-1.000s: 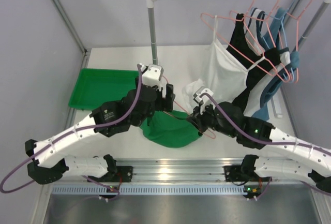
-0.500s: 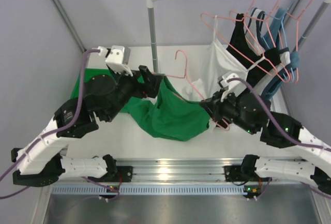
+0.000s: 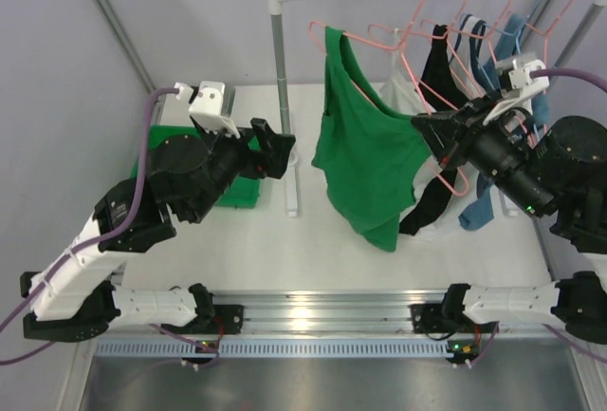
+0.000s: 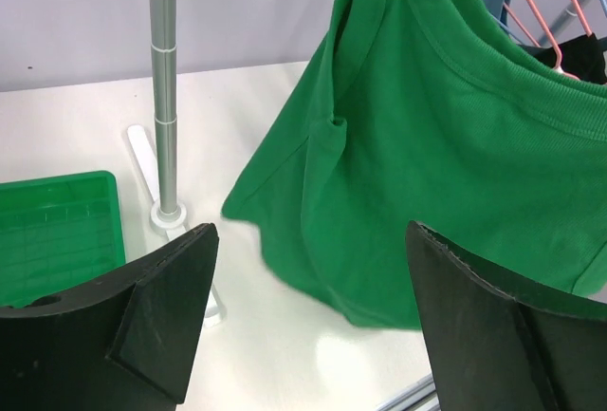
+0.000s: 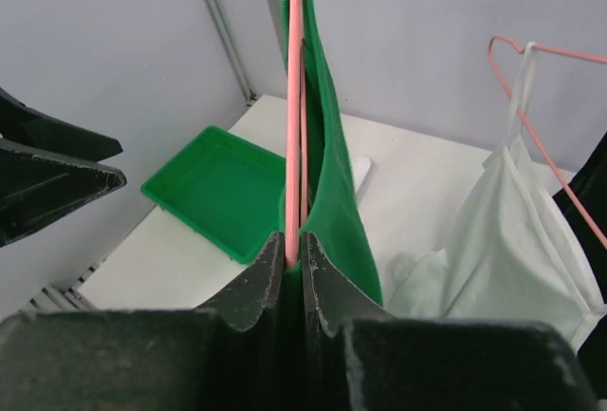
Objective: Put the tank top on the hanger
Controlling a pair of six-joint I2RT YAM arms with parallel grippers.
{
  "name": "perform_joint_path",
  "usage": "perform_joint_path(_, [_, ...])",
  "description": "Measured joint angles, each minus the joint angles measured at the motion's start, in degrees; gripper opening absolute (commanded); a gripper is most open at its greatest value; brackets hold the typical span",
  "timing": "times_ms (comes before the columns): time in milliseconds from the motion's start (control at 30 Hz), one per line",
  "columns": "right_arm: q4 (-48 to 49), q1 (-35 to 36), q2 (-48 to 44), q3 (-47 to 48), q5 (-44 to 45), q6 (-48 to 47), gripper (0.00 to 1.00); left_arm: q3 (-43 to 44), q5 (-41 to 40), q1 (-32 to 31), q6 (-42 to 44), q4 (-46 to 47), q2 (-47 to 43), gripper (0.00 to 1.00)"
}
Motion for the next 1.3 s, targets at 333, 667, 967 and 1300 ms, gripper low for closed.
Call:
perform_joint_path(333, [-2.23, 0.0, 0.37, -4.98, 2.08, 0.83, 0.0, -1.27, -0.26, 0.0, -0.02, -0.04, -0.13, 0.86])
perform_joint_path(667, [-2.43, -14.16, 2.89, -8.94, -7.21, 1.55, 0.0, -2.73, -0.04, 0.0, 0.0, 0.17, 0.13, 0.86])
perform_joint_path(967, [-1.68, -25.99, 7.06, -2.71, -16.98, 0.92, 0.0, -4.76, 0.04, 0.0, 0.17, 0.2, 0.24, 0.86])
perform_joint_path(1300, [0.0, -43.15, 13.09, 3.26, -32.0, 4.63, 0.0, -4.79, 0.24, 0.0, 0.2, 0.2, 0.24, 0.86])
